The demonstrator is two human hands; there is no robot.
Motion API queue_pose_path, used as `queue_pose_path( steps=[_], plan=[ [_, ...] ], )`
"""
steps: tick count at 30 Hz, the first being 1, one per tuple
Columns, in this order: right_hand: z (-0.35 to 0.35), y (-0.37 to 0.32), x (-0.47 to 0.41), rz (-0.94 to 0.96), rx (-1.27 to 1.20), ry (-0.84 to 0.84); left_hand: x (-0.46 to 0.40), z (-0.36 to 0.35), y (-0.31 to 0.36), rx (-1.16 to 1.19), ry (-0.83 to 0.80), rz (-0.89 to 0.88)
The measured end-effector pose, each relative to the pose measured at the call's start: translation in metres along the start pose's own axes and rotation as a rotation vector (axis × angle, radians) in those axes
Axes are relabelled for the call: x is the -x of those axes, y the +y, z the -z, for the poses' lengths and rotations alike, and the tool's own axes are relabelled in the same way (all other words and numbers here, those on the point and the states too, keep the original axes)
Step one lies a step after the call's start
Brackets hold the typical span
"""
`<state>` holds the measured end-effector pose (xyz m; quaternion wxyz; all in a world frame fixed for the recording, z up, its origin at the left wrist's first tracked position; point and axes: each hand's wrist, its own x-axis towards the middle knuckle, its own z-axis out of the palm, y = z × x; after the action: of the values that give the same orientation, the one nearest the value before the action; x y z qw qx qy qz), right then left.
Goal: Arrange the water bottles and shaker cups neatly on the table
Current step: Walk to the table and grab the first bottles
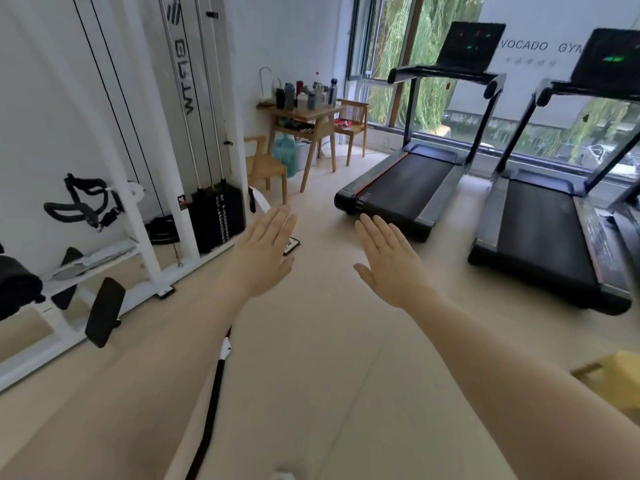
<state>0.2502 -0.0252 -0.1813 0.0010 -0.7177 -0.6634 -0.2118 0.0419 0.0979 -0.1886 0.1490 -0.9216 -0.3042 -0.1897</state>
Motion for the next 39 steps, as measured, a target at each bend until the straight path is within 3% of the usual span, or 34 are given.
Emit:
queue_pose_path(
  steps=[13,23,28,32,35,39],
  plan=[
    [-0.136,0.066,-0.215,-0.128,-0.163,-0.168,-0.196,-0.166,-0.115,0.159,-0.275,0.100],
    [-0.264,0.209,-0.367,-0.248,-0.215,-0.225,-0.405,-0.301,-0.118,0.216,-0.313,-0.027],
    [-0.309,0.301,-0.489,-0.127,-0.152,-0.320,-0.534,-0.352,-0.144,0.232,-0.356,0.086],
    [-0.324,0.356,-0.600,-0.037,-0.145,-0.240,-0.623,-0.381,-0.182,0.242,-0.328,0.146],
    [-0.355,0.367,-0.667,-0.061,-0.221,-0.257,-0.670,-0.416,-0.218,0.255,-0.309,0.195],
    [-0.419,0.365,-0.745,0.092,-0.193,-0.333,-0.724,-0.484,-0.272,0.250,-0.325,0.251]
  ],
)
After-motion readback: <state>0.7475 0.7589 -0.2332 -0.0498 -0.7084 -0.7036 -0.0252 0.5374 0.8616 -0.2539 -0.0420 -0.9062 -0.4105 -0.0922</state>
